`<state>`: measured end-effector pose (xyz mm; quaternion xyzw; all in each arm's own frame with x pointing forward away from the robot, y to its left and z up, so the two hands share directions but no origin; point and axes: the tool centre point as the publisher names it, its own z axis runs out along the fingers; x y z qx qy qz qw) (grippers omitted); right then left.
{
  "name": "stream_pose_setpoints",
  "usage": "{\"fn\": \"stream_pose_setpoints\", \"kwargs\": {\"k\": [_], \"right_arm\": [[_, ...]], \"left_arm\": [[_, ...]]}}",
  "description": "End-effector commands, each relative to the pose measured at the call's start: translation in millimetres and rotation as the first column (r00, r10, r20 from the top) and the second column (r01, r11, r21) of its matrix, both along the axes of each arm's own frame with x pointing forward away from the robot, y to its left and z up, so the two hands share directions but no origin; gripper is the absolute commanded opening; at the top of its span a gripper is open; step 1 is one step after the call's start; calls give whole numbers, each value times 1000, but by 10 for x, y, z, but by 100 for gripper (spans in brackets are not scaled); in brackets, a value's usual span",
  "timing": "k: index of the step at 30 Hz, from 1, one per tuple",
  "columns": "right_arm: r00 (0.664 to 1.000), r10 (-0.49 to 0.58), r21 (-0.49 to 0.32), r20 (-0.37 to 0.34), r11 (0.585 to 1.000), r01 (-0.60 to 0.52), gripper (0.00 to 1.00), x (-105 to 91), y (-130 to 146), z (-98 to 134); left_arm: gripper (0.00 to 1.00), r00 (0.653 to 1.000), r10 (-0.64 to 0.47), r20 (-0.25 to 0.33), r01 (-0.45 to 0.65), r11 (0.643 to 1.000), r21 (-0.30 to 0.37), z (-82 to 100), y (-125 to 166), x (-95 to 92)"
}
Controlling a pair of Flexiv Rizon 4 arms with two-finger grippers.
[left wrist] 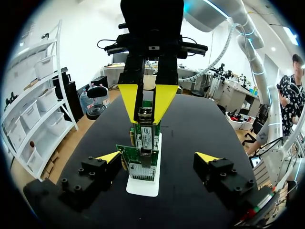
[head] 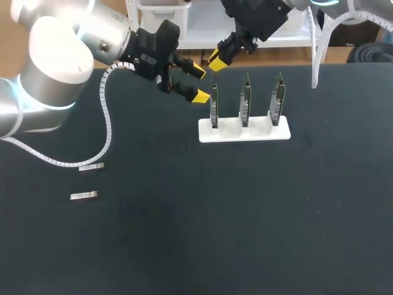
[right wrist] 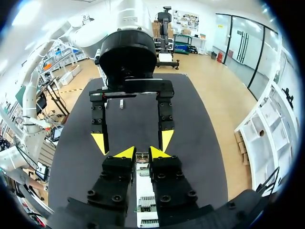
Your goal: Pick up the optical module with the left hand, and insert it into the network port with the right hand.
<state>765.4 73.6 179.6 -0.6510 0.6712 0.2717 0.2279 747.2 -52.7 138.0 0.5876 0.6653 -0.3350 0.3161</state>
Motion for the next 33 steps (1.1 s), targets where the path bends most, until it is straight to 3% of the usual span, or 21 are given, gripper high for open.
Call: {"fn": "stream_pose_setpoints", "kwargs": {"k": [1, 33], "right_arm": [[1000, 0, -4, 0, 1000, 0, 0, 4, -8, -5], [1000, 5, -30, -1, 1000, -5, 0, 20, 48, -81]], "left_arm": [[100, 1000, -2, -3, 2, 1000, 4, 3, -6, 18], [100, 1000, -2, -3, 2, 1000, 4, 3, -6, 18]]}}
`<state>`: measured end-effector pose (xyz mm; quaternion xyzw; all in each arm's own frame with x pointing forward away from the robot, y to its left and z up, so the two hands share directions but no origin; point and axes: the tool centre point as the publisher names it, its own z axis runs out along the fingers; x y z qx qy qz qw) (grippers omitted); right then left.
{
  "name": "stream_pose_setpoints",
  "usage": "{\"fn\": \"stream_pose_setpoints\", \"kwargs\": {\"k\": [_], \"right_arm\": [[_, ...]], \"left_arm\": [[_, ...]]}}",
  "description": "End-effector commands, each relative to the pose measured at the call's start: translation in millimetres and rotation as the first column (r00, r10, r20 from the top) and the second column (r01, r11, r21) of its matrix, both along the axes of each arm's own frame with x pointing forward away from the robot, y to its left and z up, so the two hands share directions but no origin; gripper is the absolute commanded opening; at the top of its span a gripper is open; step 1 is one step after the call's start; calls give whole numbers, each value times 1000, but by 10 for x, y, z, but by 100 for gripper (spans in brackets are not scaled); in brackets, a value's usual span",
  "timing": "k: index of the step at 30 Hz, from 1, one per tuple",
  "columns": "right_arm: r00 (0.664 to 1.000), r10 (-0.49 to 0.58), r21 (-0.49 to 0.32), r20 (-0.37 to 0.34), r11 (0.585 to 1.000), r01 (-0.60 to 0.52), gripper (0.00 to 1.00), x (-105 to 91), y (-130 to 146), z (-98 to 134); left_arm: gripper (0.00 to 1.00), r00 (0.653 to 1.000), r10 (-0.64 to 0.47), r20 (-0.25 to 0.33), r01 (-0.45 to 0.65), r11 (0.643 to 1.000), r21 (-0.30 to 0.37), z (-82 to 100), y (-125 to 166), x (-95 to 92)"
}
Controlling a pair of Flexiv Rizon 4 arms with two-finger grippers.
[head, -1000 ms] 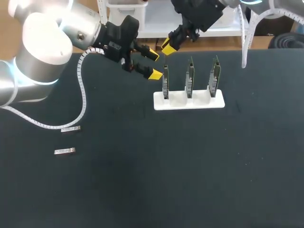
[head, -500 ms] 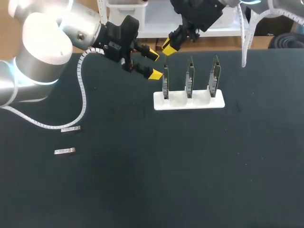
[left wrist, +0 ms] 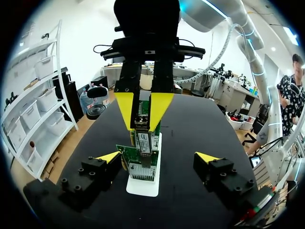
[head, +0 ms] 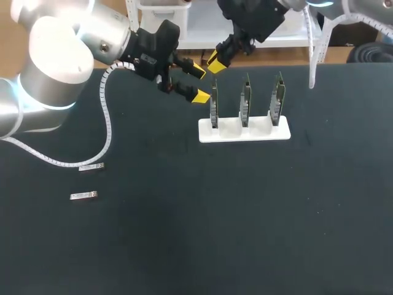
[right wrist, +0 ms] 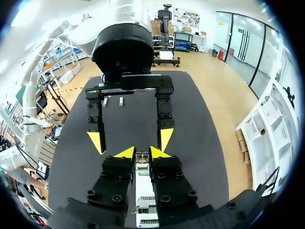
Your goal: Pick up the optical module with the left hand, and insert it into the network port with the right hand.
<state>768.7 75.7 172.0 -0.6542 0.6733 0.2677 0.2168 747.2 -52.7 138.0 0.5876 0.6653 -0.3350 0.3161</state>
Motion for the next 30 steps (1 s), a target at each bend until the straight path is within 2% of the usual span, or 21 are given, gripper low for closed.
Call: {"fn": "stream_pose_setpoints", "kwargs": {"k": [1, 10, 30], "right_arm": [[1000, 0, -10, 9, 1000, 0, 0, -13, 28, -5], [1000, 5, -39, 15, 999, -4, 0, -27, 17, -16], [1000, -6, -47, 13, 999, 7, 0, -32, -29, -67]], "left_arm": [[100, 1000, -2, -3, 2, 1000, 4, 3, -6, 18], [100, 1000, -2, -3, 2, 1000, 4, 3, -6, 18], [100, 1000, -2, -3, 2, 1000, 4, 3, -6, 18]]}}
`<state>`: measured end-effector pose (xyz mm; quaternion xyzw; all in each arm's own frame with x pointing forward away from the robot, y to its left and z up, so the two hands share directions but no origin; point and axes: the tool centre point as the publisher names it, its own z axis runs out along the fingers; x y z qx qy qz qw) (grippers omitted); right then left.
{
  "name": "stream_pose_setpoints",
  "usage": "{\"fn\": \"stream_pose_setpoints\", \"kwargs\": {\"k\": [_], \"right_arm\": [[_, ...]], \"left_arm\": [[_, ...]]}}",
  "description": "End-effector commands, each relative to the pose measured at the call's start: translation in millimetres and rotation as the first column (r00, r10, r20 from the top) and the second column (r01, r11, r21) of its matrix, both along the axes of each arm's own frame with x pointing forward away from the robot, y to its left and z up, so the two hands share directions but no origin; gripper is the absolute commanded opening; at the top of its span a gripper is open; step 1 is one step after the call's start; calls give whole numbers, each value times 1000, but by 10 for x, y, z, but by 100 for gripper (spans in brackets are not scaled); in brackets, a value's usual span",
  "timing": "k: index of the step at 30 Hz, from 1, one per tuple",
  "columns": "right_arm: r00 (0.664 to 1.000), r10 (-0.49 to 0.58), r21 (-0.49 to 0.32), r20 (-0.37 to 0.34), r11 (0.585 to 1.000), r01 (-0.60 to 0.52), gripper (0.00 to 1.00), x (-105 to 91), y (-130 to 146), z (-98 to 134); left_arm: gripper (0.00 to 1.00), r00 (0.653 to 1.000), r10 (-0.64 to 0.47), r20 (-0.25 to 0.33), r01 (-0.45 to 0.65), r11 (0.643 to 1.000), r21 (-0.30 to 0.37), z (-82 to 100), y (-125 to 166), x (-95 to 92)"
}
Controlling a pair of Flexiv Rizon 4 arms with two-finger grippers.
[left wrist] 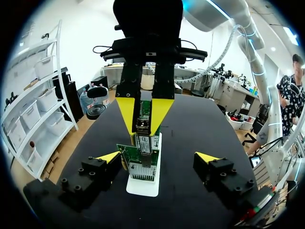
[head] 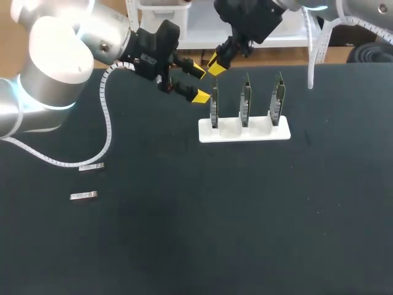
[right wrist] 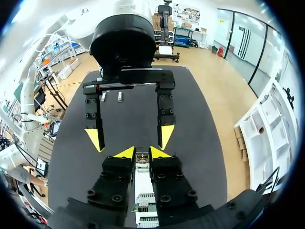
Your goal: Pick up the optical module with the left hand, and insert it into the network port with the right hand.
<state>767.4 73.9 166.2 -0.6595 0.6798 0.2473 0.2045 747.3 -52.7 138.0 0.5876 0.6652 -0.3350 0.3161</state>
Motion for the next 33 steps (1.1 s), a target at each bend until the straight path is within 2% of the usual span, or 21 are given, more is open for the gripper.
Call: {"fn": "stream_pose_setpoints", "kwargs": {"k": [1, 33], "right_arm": [[1000, -3, 3, 2, 1000, 3, 0, -18, -11, -12], [1000, -9, 2, -21, 1000, 9, 0, -13, -26, -111]], "left_arm": [[100, 1000, -2, -3, 2, 1000, 4, 3, -6, 18], [100, 1000, -2, -3, 2, 1000, 4, 3, -6, 18]]}}
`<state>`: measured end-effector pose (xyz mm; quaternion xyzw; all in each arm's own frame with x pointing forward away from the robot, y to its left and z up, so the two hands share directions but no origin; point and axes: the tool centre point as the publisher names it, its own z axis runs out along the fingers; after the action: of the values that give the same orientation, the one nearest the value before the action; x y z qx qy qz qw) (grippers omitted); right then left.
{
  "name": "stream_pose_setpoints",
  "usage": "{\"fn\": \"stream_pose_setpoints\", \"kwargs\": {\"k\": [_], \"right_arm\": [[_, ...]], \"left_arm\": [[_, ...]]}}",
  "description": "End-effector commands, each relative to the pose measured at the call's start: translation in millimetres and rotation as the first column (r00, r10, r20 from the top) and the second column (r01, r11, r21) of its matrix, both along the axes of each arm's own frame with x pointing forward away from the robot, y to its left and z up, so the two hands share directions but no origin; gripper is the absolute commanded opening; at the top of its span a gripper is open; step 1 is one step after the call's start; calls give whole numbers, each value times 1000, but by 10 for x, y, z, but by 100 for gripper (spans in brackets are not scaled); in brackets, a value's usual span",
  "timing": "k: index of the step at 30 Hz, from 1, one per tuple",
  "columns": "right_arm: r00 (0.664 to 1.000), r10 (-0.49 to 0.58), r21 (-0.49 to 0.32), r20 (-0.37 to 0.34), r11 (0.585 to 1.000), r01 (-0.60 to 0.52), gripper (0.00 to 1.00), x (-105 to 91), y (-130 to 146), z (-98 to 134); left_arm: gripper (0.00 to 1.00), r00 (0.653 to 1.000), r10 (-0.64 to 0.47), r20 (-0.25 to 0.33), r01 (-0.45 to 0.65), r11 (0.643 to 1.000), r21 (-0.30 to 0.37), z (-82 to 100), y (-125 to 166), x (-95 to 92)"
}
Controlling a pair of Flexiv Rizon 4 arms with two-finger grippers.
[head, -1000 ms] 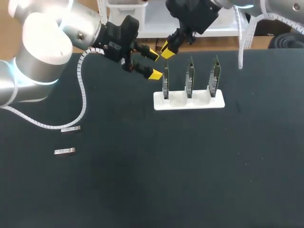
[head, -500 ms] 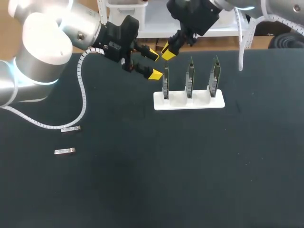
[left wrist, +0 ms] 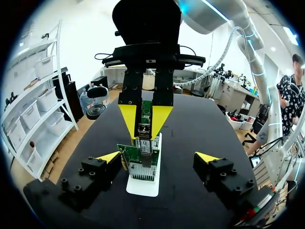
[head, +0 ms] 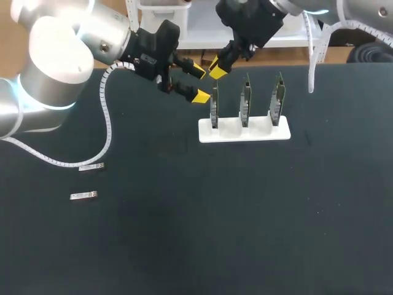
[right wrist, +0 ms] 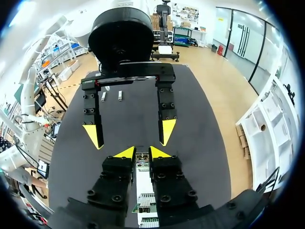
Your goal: Pick up the optical module with the left hand, and insert it into the network port with the right hand.
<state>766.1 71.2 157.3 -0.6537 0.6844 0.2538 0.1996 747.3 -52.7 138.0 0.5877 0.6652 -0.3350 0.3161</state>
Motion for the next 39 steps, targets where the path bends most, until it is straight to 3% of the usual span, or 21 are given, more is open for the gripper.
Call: {"fn": "stream_pose_setpoints", "kwargs": {"k": [1, 3, 5, 13, 21, 30, 32, 33, 34, 39], "right_arm": [[1000, -2, 0, -2, 1000, 2, 0, 2, 0, -24], [1000, -3, 0, -3, 1000, 3, 0, 3, -1, -27], [1000, -7, -1, -4, 1000, 7, 100, 4, -2, -28], [1000, -26, 40, -14, 999, 26, 100, 17, -37, 3], [996, -73, 169, -53, 982, 82, 100, 30, -256, 88], [998, -25, 200, -50, 979, 34, 100, -21, -339, 107], [999, -20, 201, -47, 979, 29, 42, -31, -346, 109], [999, -18, 201, -46, 979, 27, 7, -35, -351, 110], [999, -19, 201, -43, 979, 27, 0, -39, -356, 110], [999, -20, 196, -36, 980, 27, 0, -48, -370, 114]], "left_arm": [[100, 1000, -2, -3, 2, 1000, 4, 3, -6, 18], [100, 1000, -2, -3, 2, 1000, 4, 3, -6, 18], [100, 1000, -2, -3, 2, 1000, 4, 3, -6, 18], [100, 1000, -2, -3, 2, 1000, 4, 3, -6, 18], [100, 1000, -2, -3, 2, 1000, 4, 3, -6, 18], [100, 1000, -2, -3, 2, 1000, 4, 3, -6, 18], [100, 1000, -2, -3, 2, 1000, 4, 3, -6, 18], [100, 1000, -2, -3, 2, 1000, 4, 3, -6, 18], [100, 1000, -2, -3, 2, 1000, 4, 3, -6, 18], [100, 1000, -2, -3, 2, 1000, 4, 3, -6, 18]]}}
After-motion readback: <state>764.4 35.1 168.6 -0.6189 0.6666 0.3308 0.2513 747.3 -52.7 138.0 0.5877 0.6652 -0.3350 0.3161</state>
